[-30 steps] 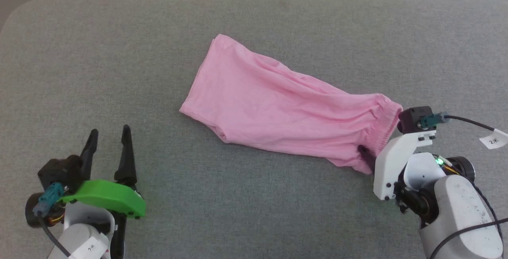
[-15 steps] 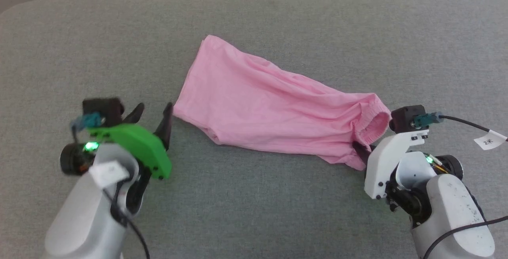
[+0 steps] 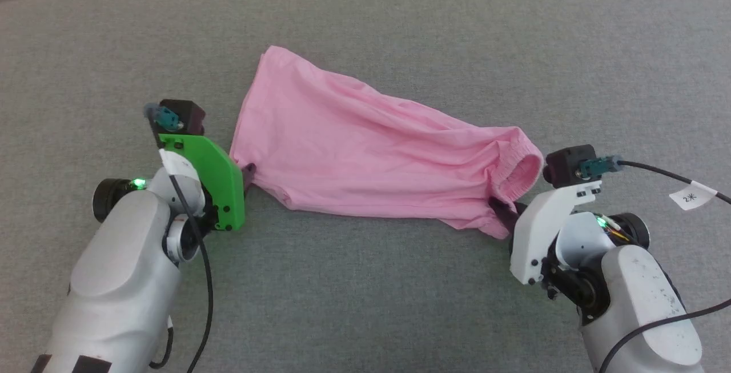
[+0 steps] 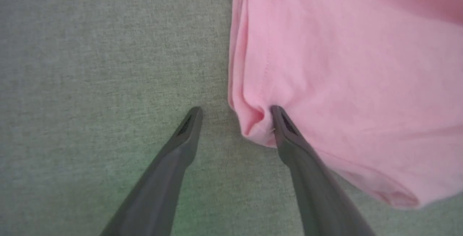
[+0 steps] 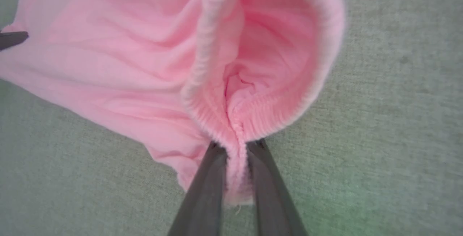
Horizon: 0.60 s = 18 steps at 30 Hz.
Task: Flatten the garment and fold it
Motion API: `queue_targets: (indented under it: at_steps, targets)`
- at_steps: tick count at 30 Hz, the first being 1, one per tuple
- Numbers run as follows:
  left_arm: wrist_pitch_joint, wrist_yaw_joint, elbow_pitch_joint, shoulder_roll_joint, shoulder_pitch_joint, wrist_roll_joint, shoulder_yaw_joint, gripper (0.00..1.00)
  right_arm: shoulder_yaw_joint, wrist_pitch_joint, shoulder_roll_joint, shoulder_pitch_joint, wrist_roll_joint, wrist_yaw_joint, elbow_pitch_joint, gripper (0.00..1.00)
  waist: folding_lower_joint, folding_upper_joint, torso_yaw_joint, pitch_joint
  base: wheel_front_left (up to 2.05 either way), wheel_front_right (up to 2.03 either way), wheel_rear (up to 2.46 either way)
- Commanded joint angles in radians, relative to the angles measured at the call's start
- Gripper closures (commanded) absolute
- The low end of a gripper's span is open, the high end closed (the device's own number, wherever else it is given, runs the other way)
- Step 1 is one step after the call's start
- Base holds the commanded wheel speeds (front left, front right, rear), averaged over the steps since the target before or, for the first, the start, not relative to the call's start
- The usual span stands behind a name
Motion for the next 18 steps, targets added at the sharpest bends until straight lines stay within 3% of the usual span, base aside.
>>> queue_targets:
  at_steps: [1,2,3,11,18]
  targets:
    - [0.003,-0.010,0.031,-0.007,0.007,-0.009,-0.006,0.16,0.003,0.001,0.000,0.003,0.003,-0.002,0.011,1.00,0.0000,-0.0001,-0.015,0.013,0.00,0.00,0.00]
    - [0.000,-0.021,0.042,-0.011,0.009,-0.018,-0.005,0.85,0.001,-0.001,0.000,0.004,0.003,-0.002,0.012,1.00,0.0000,-0.0001,-0.017,0.014,0.00,0.00,0.00]
    - [-0.003,-0.029,0.050,-0.016,0.012,-0.031,0.000,1.00,0.000,-0.003,0.000,0.004,0.004,-0.002,0.012,1.00,0.0000,-0.0001,-0.019,0.015,0.00,0.00,0.00]
    - [-0.042,-0.081,0.063,-0.067,0.035,-0.168,0.083,1.00,-0.011,-0.013,0.000,0.016,0.010,-0.002,0.024,1.00,0.0000,-0.0001,-0.013,-0.013,0.00,0.00,0.00]
    - [-0.107,-0.100,-0.055,-0.049,0.112,-0.235,0.153,1.00,-0.044,0.004,0.000,0.016,0.006,-0.002,0.018,1.00,0.0000,-0.0001,0.012,-0.054,0.00,0.00,0.00]
